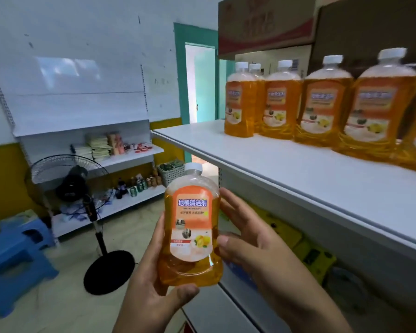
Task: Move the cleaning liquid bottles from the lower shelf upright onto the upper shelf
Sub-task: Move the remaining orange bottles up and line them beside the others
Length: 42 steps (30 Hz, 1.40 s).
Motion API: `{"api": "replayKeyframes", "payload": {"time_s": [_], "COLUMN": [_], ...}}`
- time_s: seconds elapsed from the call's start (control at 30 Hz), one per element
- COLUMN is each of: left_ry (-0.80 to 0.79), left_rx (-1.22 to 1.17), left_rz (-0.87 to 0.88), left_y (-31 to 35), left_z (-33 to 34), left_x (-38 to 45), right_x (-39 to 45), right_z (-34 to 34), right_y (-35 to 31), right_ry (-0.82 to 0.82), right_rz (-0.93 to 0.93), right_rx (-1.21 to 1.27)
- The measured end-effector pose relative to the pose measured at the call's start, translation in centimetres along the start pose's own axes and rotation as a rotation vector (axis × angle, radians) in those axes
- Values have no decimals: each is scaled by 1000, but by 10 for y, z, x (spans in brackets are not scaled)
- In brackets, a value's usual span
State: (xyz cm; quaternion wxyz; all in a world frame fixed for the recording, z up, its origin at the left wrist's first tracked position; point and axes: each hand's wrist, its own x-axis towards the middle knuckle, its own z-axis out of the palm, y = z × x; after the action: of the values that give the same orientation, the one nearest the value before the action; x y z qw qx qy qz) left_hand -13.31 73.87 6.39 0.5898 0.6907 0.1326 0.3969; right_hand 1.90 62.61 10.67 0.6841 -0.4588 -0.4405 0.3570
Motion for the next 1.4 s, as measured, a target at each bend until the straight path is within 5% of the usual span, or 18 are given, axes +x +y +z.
{"api": "replayKeyframes", "payload": {"time_s": [0.27, 0.67, 0.9, 1.27, 1.4], "left_ry": [-116, -264, -350, -659, -716], "left_rx": [-102, -209, -256, 108, 82], "left_rz": [130, 213, 297, 673, 653], "left_y": [-33, -49, -41, 11, 22], "left_z": [-48, -114, -84, -11, 4], "left_x": [92, 193, 214, 238, 241], "right_x": [74, 162, 167, 110, 102], "right_z": [20, 65, 72, 63, 59], "right_y": [12, 39, 13, -37, -46], "right_ry": [21, 180, 456, 848, 927], "right_rz": [-158, -286, -423, -528, -561], "right_rx": [-201, -174, -315, -558, -648]}}
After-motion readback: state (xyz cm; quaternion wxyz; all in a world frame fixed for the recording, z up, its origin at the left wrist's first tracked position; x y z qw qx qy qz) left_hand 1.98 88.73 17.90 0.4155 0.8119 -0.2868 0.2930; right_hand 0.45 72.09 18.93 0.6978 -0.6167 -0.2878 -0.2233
